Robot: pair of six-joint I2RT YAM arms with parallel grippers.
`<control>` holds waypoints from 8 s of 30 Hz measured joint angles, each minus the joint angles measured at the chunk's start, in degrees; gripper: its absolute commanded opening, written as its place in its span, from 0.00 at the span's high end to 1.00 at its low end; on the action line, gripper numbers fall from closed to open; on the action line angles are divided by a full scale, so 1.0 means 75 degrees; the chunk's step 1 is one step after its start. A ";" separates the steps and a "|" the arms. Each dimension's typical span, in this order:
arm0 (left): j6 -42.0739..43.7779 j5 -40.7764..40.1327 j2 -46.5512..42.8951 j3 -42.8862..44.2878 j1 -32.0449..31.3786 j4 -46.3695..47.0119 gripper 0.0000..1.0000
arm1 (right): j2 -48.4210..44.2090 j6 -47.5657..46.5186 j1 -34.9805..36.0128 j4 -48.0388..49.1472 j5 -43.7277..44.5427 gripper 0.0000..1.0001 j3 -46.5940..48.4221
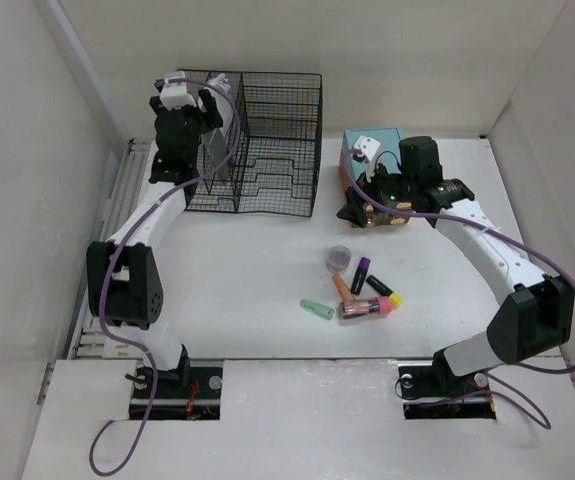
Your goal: Organize the desk
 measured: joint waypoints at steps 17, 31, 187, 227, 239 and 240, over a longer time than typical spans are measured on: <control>-0.1376 0.0396 -0.1469 -0.0003 -0.0326 -0.0991 0.49 | -0.0015 0.0009 0.0000 -0.0085 -0.0023 0.03 -0.0003; -0.2145 0.0388 -0.0379 0.0874 -0.0898 -0.3622 0.43 | -0.0332 0.0169 -0.0446 -0.0079 -0.0029 0.02 0.0000; -0.3748 -0.0388 -0.5432 -0.6901 -0.5896 -0.0927 0.45 | -0.0047 0.7099 -0.1478 0.5007 0.1775 0.68 -0.4293; -0.2926 0.0154 -0.1996 -0.4610 -0.6356 -0.0682 0.34 | -0.1367 0.1778 -0.1568 -0.1448 -0.2349 0.21 -0.3244; -0.2506 -0.0367 0.0195 -0.2821 -0.6502 -0.2413 0.29 | -0.2463 0.0219 -0.1990 -0.2471 -0.2754 0.13 -0.0058; -0.2480 -0.0420 0.0373 -0.2690 -0.6502 -0.2521 0.29 | -0.2547 0.0227 -0.1990 -0.2428 -0.2809 0.13 -0.0058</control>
